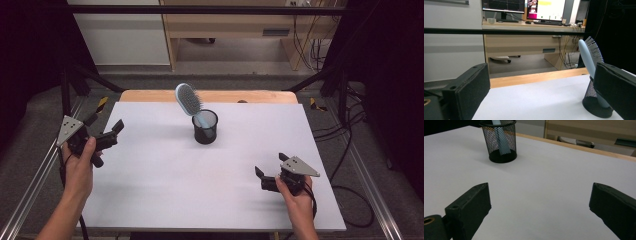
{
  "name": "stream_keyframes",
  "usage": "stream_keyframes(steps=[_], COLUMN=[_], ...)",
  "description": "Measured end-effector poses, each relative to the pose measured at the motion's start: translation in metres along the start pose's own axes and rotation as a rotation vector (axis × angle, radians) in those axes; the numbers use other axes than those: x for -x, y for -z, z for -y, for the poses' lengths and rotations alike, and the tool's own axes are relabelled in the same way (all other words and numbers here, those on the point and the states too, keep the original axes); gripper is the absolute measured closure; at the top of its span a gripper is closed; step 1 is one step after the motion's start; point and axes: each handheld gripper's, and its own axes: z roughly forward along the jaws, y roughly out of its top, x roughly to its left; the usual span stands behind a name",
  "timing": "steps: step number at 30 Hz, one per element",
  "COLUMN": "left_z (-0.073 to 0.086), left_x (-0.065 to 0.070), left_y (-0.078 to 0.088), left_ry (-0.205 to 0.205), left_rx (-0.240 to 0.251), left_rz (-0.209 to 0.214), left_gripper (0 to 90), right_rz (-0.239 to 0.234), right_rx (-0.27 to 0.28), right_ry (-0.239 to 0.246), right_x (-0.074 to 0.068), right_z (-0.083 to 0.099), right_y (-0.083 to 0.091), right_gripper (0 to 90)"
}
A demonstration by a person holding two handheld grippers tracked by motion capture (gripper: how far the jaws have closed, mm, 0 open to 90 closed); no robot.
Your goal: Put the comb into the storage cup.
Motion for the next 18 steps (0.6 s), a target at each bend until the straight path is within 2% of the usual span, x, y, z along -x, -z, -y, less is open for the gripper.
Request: stream_keyframes(steps=[8,13,18], left_z=[0.002,0.010,0.015], left_x=[-0.004,-0.006,-0.006], left_y=[0.011,0.015,0.019], left_ry=[-0.017,0.004,0.007], left_rx=[0.012,0.017,0.019], left_rz=[0.002,0.012,0.025], left_gripper=[0.9,0.9,0.9], right_rz=[0.001,0.023,0.035], right_rx=[0.051,0.086,0.101], right_ry=[-0.018,-0.048,-0.017], right_x=[0.002,0.008,0.013], right_z=[-0.002,-0.005,-0.015], right_y=[0.006,0.008,0.011], right_gripper=[3.6,3.3,3.4])
